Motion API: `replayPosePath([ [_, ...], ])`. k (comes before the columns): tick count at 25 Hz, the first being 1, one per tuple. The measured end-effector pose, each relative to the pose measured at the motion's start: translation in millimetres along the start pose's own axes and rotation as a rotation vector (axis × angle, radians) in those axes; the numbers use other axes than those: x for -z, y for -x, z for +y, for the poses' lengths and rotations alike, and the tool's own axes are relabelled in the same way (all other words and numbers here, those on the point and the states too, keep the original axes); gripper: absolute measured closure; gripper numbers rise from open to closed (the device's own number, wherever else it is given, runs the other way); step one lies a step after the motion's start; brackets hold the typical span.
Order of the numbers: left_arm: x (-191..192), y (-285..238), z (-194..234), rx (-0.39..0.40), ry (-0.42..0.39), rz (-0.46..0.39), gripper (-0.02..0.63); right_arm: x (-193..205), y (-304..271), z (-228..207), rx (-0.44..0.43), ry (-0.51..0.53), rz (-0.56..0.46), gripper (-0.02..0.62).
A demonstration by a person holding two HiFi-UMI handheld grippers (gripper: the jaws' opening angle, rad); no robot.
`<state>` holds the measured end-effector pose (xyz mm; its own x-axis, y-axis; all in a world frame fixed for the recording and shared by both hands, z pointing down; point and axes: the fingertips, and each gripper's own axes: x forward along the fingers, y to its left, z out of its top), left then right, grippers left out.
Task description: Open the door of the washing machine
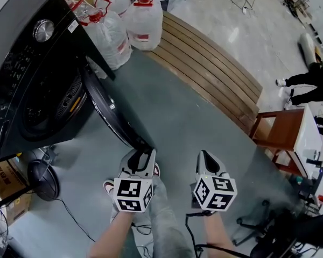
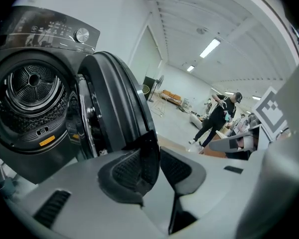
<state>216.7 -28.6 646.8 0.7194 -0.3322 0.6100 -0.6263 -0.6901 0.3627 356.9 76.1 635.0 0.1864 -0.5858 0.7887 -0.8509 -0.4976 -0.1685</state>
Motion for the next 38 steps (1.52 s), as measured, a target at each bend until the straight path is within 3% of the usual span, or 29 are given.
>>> replayPosePath([
  [26, -37, -74, -45, 0.014, -0.079, 0.026, 0.523, -20, 2, -89, 0.092, -0.105, -0.028, 0.591],
  [38, -48, -96, -56, 0.023, -0.103, 0.029, 0.574, -18, 8, -103, 0.117, -0.126, -0.019, 0.591],
])
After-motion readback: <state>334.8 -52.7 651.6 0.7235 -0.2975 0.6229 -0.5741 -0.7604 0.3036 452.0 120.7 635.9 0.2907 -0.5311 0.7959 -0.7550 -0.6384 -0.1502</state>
